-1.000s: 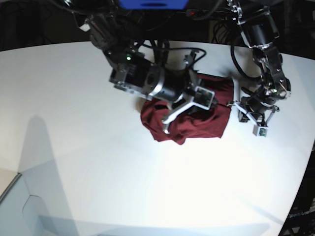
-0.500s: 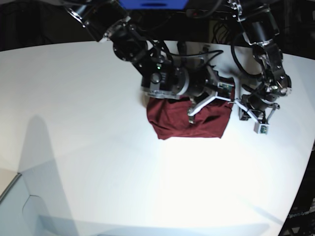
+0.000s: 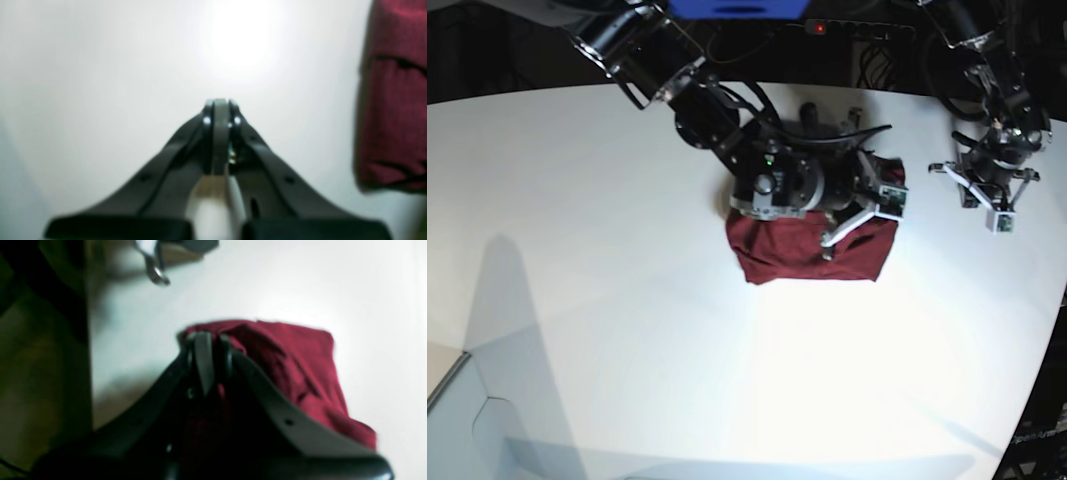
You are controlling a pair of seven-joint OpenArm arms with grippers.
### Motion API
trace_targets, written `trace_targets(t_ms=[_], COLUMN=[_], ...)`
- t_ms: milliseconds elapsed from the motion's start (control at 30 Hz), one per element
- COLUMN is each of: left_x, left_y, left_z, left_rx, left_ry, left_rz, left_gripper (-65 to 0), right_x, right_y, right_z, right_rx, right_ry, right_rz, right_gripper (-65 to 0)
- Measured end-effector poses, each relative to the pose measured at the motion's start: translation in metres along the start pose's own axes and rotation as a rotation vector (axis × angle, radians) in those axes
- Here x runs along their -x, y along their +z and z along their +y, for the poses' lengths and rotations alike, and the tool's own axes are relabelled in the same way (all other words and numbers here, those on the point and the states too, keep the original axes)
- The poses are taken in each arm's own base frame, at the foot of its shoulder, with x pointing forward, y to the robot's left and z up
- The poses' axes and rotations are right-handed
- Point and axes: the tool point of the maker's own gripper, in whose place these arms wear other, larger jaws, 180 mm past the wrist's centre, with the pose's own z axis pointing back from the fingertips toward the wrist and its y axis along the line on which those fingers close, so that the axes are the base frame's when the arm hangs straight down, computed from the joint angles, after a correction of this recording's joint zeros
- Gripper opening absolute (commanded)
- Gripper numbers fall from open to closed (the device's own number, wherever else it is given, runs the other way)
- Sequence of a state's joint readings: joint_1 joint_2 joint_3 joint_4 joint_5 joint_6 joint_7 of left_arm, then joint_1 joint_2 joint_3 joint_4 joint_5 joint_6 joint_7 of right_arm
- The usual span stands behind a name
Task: Layout the t-shirt on the table in an organized manner, then fold the t-shirt properly
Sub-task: 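Fold the bundle end with the right gripper over toward the left gripper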
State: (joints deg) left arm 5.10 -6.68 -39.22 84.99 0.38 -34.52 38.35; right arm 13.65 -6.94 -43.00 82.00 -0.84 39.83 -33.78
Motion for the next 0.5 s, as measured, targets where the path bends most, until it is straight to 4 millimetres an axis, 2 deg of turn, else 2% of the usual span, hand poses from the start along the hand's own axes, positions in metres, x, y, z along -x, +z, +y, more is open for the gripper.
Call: trace_targets(t_ms=[100, 333, 467, 500], left_x=[0.007, 0.01, 0.017, 0.02], left_y=[0.002, 0.002, 0.004, 0.004], left_z=[0.0, -0.002, -0.002, -0.003], left_rx=[0.0, 0.004, 0.005, 0.006], left_ry=[-0.001, 0.002, 0.002, 0.002], left_rz=[0.015, 0.019, 0.03, 0.041], left_gripper=[-64.9, -64.9, -64.9, -64.9], right_x=[0.01, 0.027, 0.026, 0.025], right_y=[-0.013, -0.02, -0.02, -0.02], right_z=[0.002, -0.013, -0.02, -0.021], right_rx=[-0.026, -0.029, -0.023, -0.021], right_ry=[-0.036, -0.04, -0.031, -0.029], right_rz=[0.013, 0.064, 0.071, 0.069], right_gripper=[-65.0, -65.0, -64.6, -62.3])
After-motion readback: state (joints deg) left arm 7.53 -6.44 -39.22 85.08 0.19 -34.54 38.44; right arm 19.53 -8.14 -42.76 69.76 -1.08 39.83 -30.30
